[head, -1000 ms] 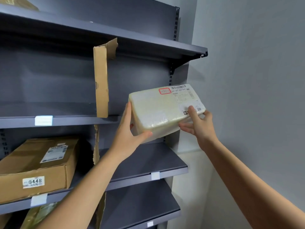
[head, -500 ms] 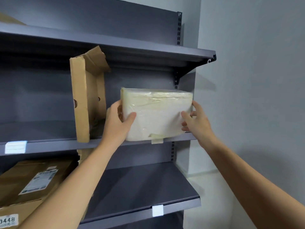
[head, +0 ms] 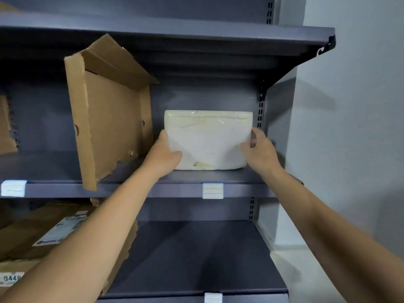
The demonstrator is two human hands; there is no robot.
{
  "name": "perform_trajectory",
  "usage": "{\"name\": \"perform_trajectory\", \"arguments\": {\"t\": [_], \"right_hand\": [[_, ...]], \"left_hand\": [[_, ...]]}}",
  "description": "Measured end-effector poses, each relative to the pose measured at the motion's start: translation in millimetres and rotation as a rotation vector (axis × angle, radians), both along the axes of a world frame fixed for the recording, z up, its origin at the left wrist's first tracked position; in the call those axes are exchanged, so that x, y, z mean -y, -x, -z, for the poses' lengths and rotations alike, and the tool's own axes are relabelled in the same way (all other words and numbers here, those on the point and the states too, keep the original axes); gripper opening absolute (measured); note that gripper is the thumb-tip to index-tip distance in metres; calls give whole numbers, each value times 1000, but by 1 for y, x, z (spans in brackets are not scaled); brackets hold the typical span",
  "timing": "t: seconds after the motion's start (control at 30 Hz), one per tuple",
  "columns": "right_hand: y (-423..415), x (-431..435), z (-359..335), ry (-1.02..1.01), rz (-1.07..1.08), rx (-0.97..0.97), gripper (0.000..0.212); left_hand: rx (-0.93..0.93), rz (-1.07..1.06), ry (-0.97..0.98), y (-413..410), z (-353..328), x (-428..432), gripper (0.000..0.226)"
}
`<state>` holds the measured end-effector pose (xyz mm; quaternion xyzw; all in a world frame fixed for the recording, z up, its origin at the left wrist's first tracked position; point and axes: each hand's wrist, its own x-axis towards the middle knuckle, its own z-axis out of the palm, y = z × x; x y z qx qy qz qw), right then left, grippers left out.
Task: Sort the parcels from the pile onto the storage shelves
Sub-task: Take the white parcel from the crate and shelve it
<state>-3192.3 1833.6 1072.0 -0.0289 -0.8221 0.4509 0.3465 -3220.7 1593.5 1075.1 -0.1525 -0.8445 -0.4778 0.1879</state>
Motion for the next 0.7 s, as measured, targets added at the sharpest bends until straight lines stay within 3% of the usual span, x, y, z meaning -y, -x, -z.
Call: {"name": "perform_trajectory", "arguments": {"t": [0.13,0.27,0.4,0.5,0.7], "right_hand": [[11,-5,-5,-2,-32,45,52],[2,0,-5,69,-93,72,50],[-17,6,1,150,-87,40,61],[-39,10,3,162,-30,10,54],[-128,33,22,244,87,-89,39]], "left_hand": [[78,48,-38,9,-8,-3,54],[110,-8,-68,6,-9,-9,54],[-221,-220,13,-20,-3,-20,60],[-362,-118,-8,-41,-3,-27,51],[-379,248,-67,-97,15,-44,40]]}}
